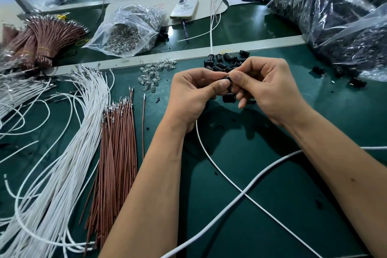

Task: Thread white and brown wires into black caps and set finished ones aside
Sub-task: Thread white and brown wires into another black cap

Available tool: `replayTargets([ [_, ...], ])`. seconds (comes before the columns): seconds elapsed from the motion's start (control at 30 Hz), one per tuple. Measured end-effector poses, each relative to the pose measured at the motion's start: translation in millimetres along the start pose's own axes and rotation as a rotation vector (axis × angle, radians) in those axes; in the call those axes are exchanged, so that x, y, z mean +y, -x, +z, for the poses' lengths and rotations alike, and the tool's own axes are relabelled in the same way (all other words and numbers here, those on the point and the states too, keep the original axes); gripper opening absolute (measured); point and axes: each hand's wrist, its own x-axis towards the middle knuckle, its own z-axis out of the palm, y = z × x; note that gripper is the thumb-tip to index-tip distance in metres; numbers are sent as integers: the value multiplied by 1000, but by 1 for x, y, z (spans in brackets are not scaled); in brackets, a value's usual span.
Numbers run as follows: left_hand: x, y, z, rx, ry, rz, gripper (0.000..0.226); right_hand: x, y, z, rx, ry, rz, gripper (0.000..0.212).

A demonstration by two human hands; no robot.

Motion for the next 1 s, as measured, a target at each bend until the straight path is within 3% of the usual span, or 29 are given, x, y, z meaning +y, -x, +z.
replayTargets([
  [0.5,1,-1,2,22,20,-41,10,-1,4,5,25,-88,68,25],
  [0.7,2,-1,4,-17,165,-68,10,-11,1,-1,-24,-365,226,22],
  [1.0,4,-2,4,10,-32,75,13,-12,-1,-2,21,-404,345,14],
])
